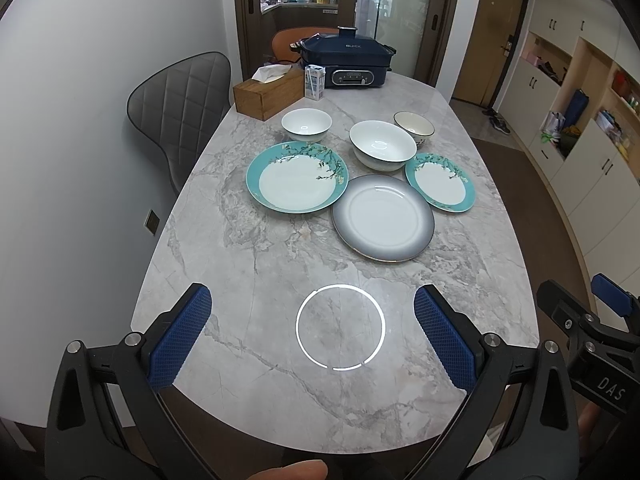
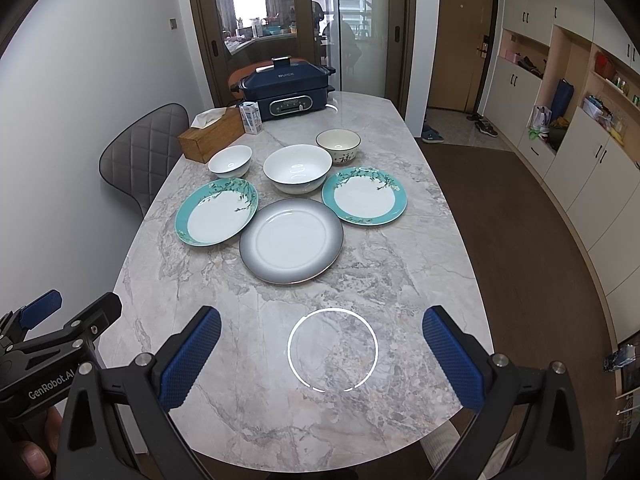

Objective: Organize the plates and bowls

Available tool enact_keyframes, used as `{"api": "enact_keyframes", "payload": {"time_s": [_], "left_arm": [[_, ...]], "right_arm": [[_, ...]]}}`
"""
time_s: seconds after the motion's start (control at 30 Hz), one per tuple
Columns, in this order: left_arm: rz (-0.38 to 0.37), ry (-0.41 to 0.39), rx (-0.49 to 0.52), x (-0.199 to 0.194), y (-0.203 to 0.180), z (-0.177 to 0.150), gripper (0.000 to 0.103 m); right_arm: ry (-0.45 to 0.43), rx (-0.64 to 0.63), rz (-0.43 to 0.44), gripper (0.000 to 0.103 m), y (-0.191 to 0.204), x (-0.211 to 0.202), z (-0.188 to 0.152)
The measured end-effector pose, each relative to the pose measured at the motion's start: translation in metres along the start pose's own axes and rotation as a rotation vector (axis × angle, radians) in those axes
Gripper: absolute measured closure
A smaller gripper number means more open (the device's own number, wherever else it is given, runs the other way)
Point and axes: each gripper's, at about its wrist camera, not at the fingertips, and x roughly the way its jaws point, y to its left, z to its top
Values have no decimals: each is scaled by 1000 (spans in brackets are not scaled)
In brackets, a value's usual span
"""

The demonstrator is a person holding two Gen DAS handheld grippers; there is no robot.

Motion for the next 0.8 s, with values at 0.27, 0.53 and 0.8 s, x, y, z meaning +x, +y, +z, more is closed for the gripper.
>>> {"api": "enact_keyframes", "payload": {"time_s": [0.27,0.53,0.8], "left_arm": [[1,2,-1,0,0,0,1],[0,4,0,0,0,1,1],[0,5,0,3,0,1,1]], "right_arm": [[0,0,0,0,0,1,1],[2,0,0,0,1,1,1],[3,0,-1,0,1,2,1]]}}
